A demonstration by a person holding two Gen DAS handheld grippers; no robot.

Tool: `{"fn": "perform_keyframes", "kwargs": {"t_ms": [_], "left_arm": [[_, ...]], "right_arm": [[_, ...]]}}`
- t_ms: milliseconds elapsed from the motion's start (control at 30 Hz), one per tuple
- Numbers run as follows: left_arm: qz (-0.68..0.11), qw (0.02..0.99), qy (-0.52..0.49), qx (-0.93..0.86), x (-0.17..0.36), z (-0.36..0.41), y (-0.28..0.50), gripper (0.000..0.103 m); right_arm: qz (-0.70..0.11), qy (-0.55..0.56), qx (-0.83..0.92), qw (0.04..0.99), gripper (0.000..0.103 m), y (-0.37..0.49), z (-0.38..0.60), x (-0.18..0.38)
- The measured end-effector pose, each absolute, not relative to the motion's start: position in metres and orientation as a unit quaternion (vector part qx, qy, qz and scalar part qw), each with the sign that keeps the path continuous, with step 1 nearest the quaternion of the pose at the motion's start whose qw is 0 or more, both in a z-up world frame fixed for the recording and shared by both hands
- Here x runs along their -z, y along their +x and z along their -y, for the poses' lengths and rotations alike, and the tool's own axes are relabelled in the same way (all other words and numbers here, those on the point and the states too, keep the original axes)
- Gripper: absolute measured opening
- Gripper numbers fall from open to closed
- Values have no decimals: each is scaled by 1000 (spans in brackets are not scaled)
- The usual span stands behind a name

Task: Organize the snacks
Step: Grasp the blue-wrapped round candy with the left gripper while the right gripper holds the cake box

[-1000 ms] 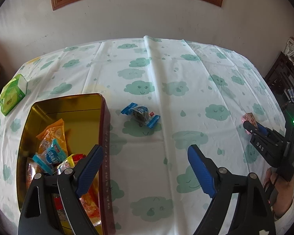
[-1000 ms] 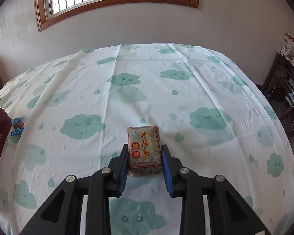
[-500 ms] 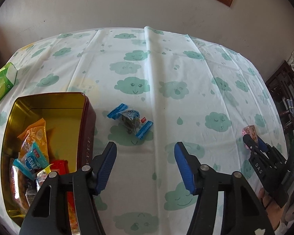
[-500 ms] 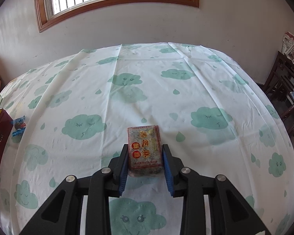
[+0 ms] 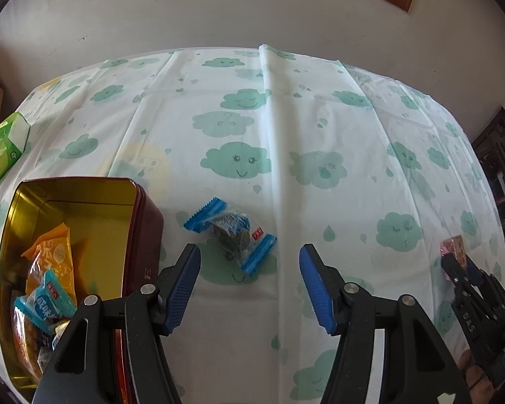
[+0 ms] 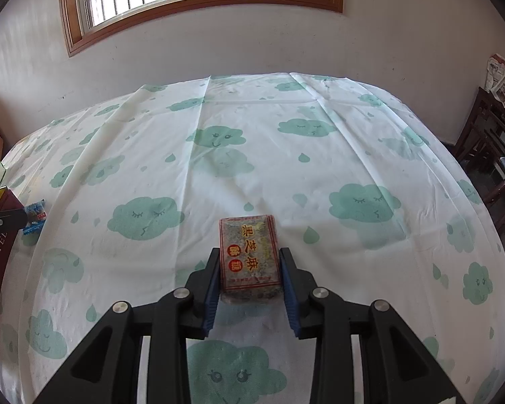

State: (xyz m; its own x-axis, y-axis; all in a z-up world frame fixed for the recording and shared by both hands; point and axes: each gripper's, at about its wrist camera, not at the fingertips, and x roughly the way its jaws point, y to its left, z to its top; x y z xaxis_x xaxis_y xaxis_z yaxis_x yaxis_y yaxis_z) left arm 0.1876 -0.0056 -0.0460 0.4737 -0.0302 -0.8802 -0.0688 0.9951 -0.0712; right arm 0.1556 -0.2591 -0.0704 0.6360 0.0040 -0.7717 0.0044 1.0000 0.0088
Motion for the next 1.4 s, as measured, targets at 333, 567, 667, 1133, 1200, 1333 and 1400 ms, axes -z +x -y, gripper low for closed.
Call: {"fn": "perform_keyframes", "kwargs": {"t_ms": [333, 567, 667, 1133, 1200, 1333, 1400], "left_arm": [[-533, 845, -32, -17, 66, 9, 205, 32], [-532, 846, -27, -9, 65, 6, 195, 11], [-536, 844, -35, -5, 63, 3, 190, 5], [-514, 856, -31, 30, 40, 8, 150, 0], [-513, 857, -36, 37, 37, 8, 144, 0], [-503, 863, -25, 42, 33, 8, 143, 3], [-508, 860, -39, 43, 34, 5, 150, 5]], "right_arm": [[-426, 10, -3, 905, 34, 156, 261, 71], [-427, 9, -2, 904, 34, 156, 260, 70], [-427, 5, 0, 904, 34, 156, 259, 70], [-428, 1, 2, 904, 34, 156, 258, 71], [-428, 0, 2, 904, 34, 156, 258, 71], [-428, -2, 3, 904, 34, 156, 259, 71], [-429, -1, 2, 903, 34, 156, 259, 71]]}}
